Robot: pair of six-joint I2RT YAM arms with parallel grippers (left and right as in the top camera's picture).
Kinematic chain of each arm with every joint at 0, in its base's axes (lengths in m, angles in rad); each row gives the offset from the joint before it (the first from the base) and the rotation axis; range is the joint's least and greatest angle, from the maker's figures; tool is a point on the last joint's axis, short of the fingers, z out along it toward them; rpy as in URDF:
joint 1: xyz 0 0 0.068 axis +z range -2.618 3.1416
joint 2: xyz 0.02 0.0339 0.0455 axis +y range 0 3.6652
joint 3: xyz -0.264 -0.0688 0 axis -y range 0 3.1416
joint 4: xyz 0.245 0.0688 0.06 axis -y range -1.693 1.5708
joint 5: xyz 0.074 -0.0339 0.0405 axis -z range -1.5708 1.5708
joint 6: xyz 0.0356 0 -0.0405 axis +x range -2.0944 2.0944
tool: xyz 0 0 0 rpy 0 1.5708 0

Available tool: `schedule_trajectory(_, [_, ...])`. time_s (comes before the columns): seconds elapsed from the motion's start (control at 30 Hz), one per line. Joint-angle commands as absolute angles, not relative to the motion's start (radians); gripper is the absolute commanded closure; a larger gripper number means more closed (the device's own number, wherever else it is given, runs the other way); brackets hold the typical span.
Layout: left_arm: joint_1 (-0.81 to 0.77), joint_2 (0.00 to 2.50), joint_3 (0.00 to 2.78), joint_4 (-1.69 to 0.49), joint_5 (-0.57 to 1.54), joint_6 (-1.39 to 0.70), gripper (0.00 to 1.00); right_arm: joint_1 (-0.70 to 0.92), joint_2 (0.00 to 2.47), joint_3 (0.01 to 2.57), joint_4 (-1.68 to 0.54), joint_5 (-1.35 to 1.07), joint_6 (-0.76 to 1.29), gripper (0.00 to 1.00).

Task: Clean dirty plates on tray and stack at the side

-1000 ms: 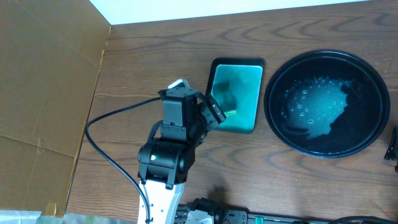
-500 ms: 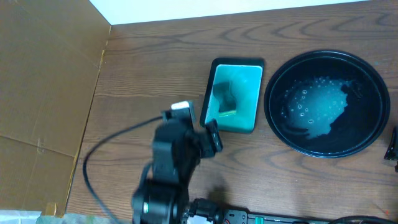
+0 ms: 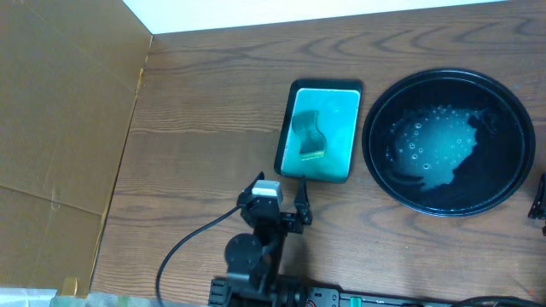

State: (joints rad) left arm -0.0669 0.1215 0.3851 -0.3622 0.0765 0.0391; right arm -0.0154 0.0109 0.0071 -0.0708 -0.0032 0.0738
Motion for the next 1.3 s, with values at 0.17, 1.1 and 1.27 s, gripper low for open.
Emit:
schedule_trajectory(0.17, [-0.011,0.023,0.142,-0.113,0.078,0.029,0.16,-0.023,0.005,0.006,-0.075,0.002,0.062,0.01])
schedule_trajectory(1.1, [0.006,0.002,0.004,-0.073,-0.015,-0.065,0.16,-0.023,0.005,0.006,-0.075,0.002,0.062,0.01])
schedule_trajectory(1.27, [0.005,0.002,0.004,-0.073,-0.011,-0.065,0.16,-0.023,0.005,0.006,-0.075,0.002,0.062,0.01])
